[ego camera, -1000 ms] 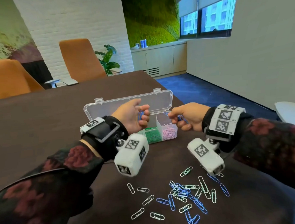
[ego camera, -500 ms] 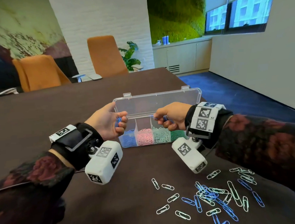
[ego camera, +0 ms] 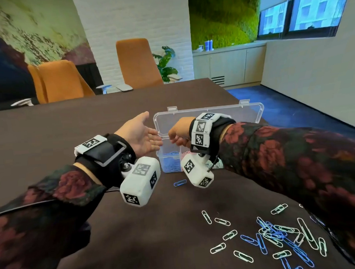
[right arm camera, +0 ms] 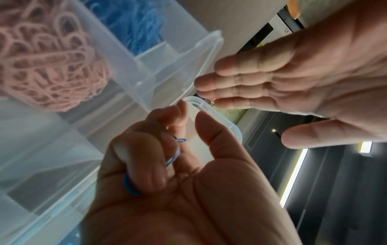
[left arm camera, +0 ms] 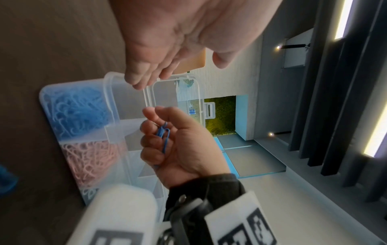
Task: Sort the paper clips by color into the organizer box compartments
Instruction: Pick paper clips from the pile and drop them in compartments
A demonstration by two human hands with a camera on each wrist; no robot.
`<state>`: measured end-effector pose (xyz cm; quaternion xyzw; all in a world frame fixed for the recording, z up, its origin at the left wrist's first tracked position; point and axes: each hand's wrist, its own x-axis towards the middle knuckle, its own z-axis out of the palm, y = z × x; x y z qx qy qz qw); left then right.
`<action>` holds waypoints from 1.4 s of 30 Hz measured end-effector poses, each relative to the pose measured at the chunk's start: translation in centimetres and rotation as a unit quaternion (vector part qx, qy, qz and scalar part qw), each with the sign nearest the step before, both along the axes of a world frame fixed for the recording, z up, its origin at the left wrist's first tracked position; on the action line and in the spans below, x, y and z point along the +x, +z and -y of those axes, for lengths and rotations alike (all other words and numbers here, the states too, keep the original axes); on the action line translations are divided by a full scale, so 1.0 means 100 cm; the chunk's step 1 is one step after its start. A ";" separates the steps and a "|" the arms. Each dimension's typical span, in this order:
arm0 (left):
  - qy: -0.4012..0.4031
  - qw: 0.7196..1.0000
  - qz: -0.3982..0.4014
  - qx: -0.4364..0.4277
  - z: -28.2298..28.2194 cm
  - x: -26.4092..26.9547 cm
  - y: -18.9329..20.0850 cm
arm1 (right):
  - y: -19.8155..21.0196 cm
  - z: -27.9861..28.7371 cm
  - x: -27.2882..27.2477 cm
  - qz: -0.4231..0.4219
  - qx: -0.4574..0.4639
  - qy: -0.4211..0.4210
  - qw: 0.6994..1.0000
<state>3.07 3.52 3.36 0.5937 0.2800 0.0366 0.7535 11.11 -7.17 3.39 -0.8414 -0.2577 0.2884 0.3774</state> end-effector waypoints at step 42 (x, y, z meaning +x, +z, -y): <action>-0.527 0.576 0.063 0.621 0.182 -0.015 -0.061 | -0.068 0.267 -0.041 0.236 -0.236 0.234 0.913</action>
